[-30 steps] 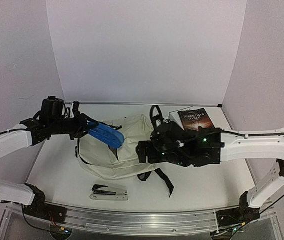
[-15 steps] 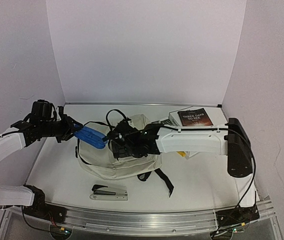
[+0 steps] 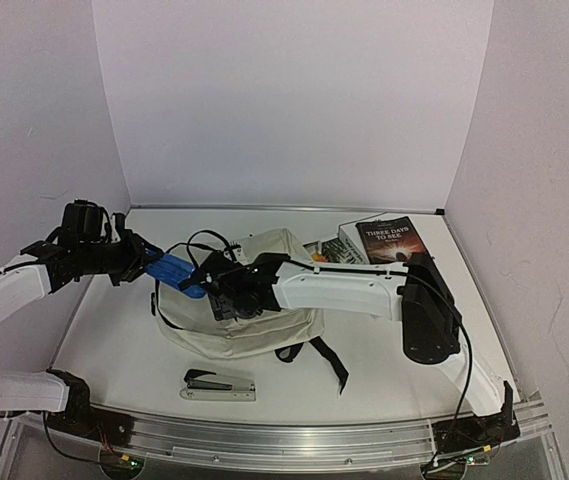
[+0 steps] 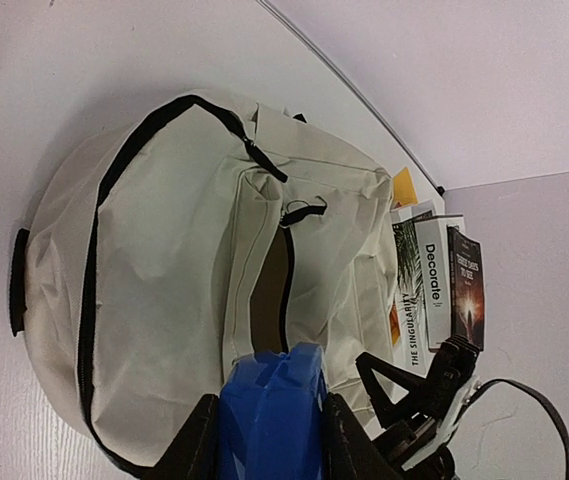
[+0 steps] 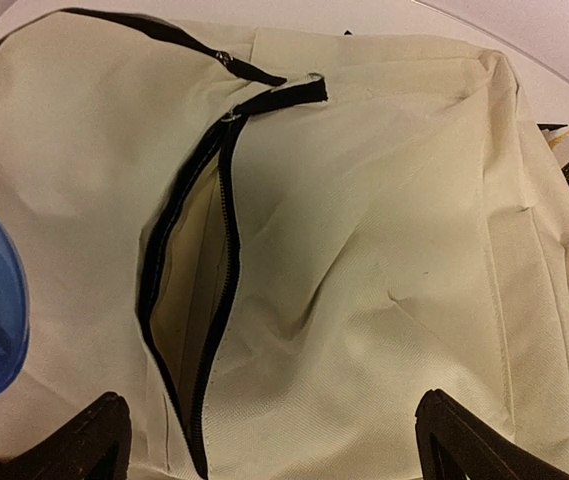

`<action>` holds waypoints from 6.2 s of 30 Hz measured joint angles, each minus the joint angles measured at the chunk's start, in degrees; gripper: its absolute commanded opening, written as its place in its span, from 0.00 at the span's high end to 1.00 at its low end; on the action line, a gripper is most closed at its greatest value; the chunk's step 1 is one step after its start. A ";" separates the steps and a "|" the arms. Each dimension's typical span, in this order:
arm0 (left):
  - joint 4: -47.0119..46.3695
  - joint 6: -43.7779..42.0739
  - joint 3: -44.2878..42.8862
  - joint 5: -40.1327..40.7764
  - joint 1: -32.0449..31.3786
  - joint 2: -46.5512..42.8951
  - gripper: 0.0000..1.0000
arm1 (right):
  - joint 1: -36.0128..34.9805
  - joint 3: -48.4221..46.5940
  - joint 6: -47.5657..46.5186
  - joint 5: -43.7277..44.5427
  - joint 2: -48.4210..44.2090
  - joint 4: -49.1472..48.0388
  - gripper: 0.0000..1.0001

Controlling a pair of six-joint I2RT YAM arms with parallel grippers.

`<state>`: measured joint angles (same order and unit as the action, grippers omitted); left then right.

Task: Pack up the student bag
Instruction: Pick up the stationery from the center of the board, then place the stationery in the student bag, then pick up the stationery from the center of the board.

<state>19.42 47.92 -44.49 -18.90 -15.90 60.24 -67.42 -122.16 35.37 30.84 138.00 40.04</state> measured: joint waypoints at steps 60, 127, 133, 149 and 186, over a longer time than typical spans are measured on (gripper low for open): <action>-32.48 8.98 1.81 -5.20 -8.97 29.67 0.47 | 5.37 22.97 8.22 -10.55 -12.25 -20.58 1.00; -40.52 8.59 -11.66 -9.61 -19.92 51.01 0.67 | 6.42 28.28 8.21 -9.32 -15.17 -23.69 1.00; -45.20 9.05 -11.96 -12.21 -20.45 53.25 0.54 | 6.73 29.77 7.96 -8.98 -16.61 -23.74 0.95; -24.48 -1.34 -5.43 1.08 -20.19 25.33 0.15 | 6.23 34.71 3.76 -13.66 -25.10 -28.33 0.44; -0.35 -1.27 2.86 -2.53 -6.38 5.06 0.00 | -10.12 53.34 -24.64 -36.18 -26.94 -34.46 0.17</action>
<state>19.07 46.65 -41.63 -21.43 -22.28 65.30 -77.54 -68.83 10.73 -5.34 111.06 5.58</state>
